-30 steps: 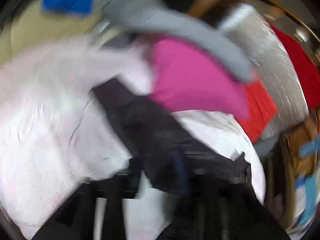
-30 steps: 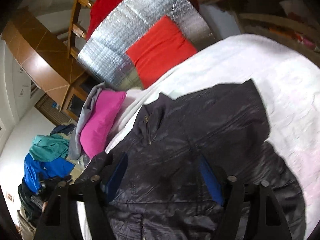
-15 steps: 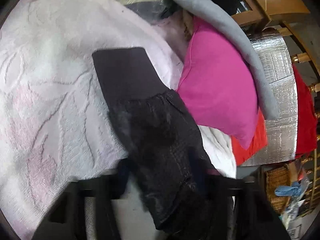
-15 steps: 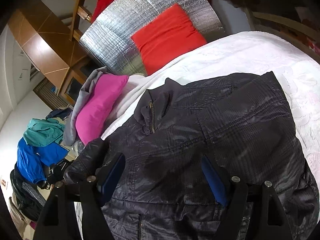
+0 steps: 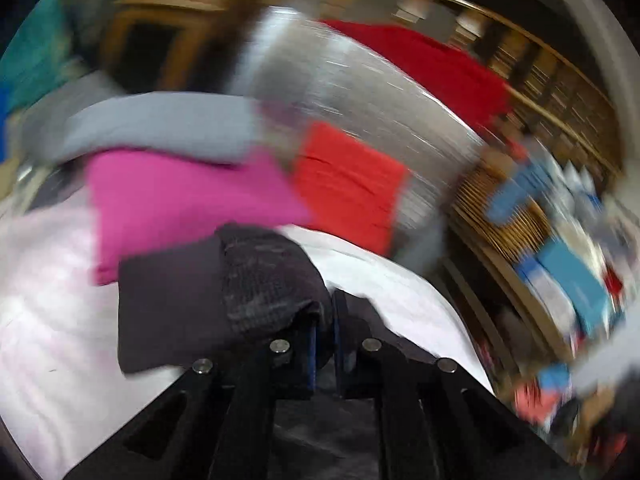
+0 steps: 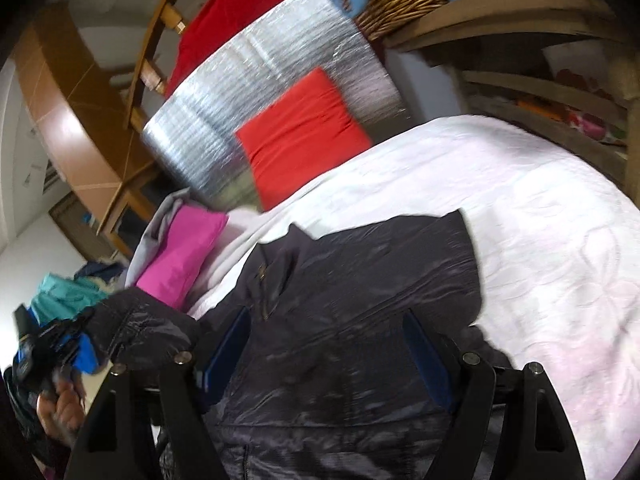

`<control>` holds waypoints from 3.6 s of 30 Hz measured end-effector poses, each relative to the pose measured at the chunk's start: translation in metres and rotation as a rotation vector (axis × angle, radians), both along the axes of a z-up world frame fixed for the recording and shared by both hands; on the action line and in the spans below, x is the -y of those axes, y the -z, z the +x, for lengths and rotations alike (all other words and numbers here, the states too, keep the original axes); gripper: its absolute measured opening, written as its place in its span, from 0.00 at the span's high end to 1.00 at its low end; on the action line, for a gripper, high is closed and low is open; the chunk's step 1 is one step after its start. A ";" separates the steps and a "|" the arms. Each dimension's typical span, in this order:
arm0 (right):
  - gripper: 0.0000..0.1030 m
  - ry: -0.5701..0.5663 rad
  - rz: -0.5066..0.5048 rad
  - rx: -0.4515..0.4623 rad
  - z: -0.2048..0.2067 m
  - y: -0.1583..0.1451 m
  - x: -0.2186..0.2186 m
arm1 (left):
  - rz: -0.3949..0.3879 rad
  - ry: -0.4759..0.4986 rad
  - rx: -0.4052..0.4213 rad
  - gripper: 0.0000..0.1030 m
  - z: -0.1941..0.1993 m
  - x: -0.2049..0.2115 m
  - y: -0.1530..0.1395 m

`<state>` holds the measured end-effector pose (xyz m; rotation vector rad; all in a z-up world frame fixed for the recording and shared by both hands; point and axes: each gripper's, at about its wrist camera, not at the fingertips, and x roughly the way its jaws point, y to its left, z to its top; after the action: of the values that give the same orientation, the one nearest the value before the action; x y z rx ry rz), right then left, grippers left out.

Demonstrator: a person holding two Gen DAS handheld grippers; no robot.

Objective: Fold large clothes

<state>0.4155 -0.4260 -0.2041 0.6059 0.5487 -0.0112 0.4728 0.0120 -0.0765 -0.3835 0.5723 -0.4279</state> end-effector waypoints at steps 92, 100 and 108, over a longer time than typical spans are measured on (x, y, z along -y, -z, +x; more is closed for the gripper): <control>0.87 0.087 0.294 -0.099 0.025 0.039 0.016 | 0.437 -0.130 -0.453 0.05 0.020 0.044 0.141; 0.77 0.017 0.281 -0.327 0.028 0.064 0.027 | 0.460 -0.139 -0.488 0.05 0.023 0.050 0.157; 0.14 0.052 0.089 -0.265 0.000 0.020 0.038 | 0.593 -0.224 -0.327 0.05 0.010 0.057 0.130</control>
<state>0.4154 -0.4638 -0.2243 0.7111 0.7930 -0.1182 0.4828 -0.0449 -0.2062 0.0586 0.9291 0.0339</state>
